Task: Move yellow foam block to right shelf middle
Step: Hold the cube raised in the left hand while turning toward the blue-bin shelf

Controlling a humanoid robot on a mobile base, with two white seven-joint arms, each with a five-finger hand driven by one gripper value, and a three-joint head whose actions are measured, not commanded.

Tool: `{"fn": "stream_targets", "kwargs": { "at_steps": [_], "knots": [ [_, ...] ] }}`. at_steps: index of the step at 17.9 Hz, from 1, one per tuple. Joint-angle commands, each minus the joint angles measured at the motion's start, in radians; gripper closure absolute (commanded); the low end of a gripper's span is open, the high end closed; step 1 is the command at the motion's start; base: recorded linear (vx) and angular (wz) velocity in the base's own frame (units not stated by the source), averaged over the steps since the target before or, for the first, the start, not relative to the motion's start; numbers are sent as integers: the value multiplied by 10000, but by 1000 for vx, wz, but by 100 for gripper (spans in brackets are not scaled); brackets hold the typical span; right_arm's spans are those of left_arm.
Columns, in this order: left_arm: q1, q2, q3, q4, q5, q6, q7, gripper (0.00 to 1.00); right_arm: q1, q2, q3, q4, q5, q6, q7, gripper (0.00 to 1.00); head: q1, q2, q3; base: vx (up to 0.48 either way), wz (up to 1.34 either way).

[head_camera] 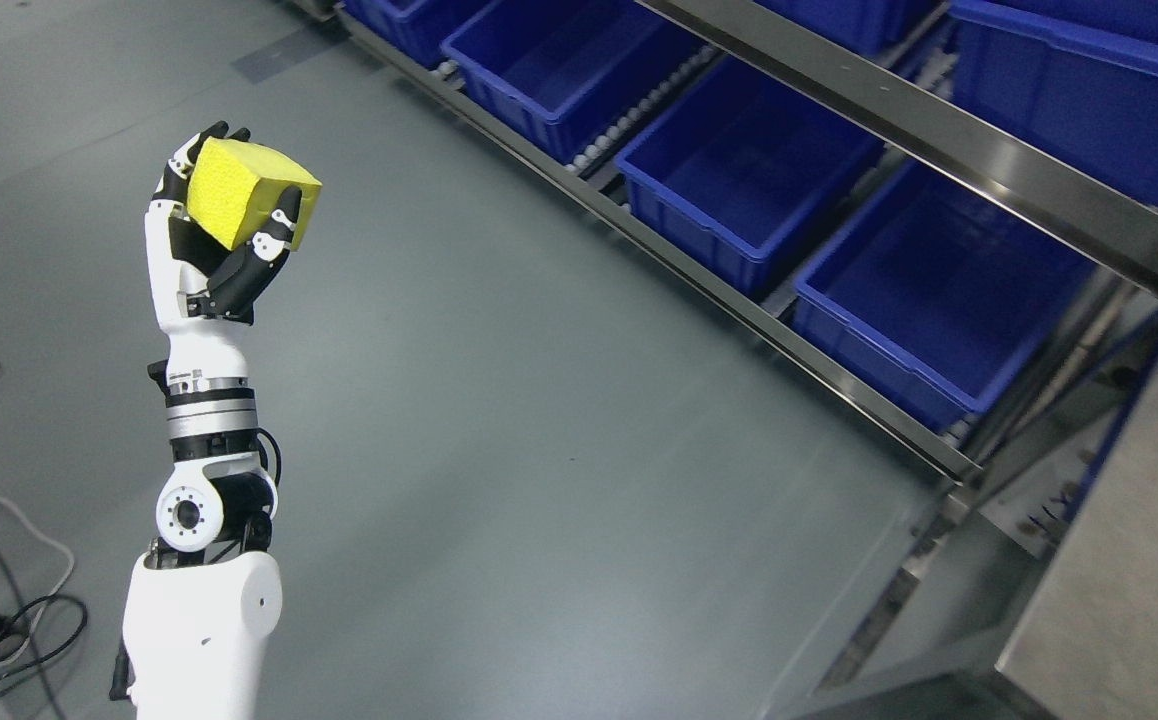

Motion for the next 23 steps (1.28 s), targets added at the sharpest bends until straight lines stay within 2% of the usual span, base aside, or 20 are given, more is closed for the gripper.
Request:
{"fn": "stream_targets", "kwargs": {
  "at_steps": [1,12,23],
  "knots": [
    [131,153,602,-521,7,4,-7,81,-15,-175,0,-175,-239,1,3,0,0,0,0,148,878],
    [146,138,602,-506,7,-134,-221,81,-15,-175,0,-175,-239,1,3,0,0,0,0,180,629],
    [131,122,602,-475,-8,-164,-221,81,-15,-175,0,-175,-239,1,3,0,0,0,0,297,169]
  ]
}}
